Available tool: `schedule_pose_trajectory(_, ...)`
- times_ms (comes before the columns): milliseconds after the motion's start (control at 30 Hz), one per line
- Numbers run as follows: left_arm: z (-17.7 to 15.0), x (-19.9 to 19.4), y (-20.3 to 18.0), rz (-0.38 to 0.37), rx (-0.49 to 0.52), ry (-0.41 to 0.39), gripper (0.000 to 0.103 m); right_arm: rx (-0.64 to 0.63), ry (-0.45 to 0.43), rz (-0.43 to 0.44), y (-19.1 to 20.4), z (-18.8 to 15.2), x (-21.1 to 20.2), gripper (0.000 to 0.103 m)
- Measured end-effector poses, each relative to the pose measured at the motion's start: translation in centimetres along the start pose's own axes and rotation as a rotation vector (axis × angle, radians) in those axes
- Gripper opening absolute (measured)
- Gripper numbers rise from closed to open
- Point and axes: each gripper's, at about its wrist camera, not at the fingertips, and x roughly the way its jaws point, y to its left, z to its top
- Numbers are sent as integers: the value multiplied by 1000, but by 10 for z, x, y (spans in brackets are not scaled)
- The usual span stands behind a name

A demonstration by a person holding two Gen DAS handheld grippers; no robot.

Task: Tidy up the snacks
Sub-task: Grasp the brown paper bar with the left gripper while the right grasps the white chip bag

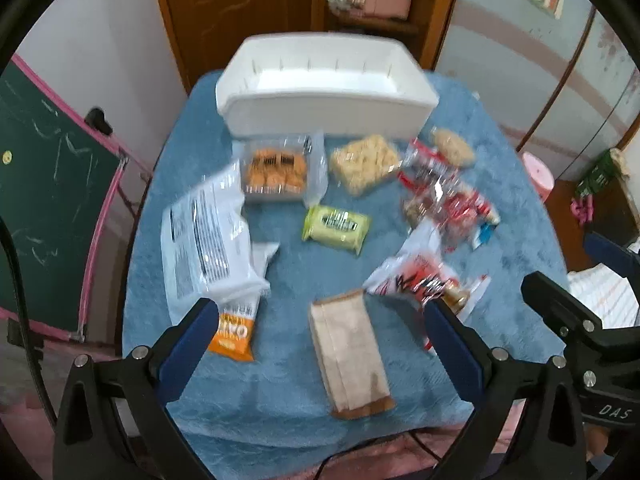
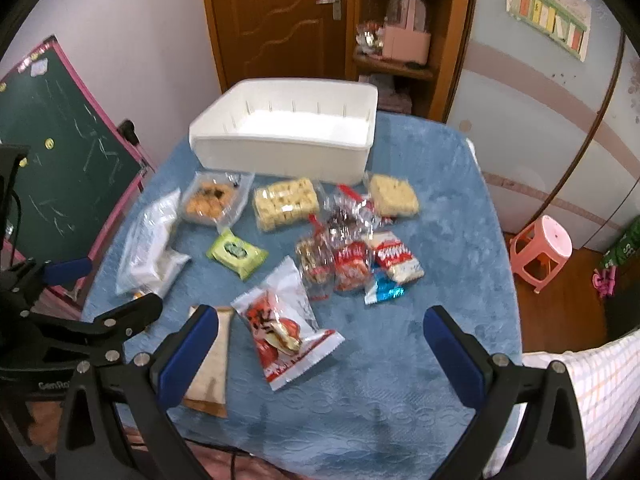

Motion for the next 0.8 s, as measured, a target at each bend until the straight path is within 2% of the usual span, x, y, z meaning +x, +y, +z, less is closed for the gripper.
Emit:
schedule_pose_trajectory(167,-9,31,-3,27,18,92,101,0,54,-2,-4,-8,27,103)
schedule_pose_trajectory(333,-26,73,-16,27,79,266,101,9,107,13,-11,-15,54,103)
schedule_pose_trajectory(467,-37,100,-27,-11,98,377,101,10,142,43,-12,-16,73,102)
schedule_pose_trajectory(600,-41,114,-28,-24,64,426,101,-22,187,76,-6,-15,94,102)
schedule_pose_trajectory(733,-43,126,-20,-57,-12,460,101,-45,249,126,2,-17,119,102)
schedule_pose_trajectory(800,-44,133,-17,-75,-49,480,100,-36,281,191,7,-18,131,102)
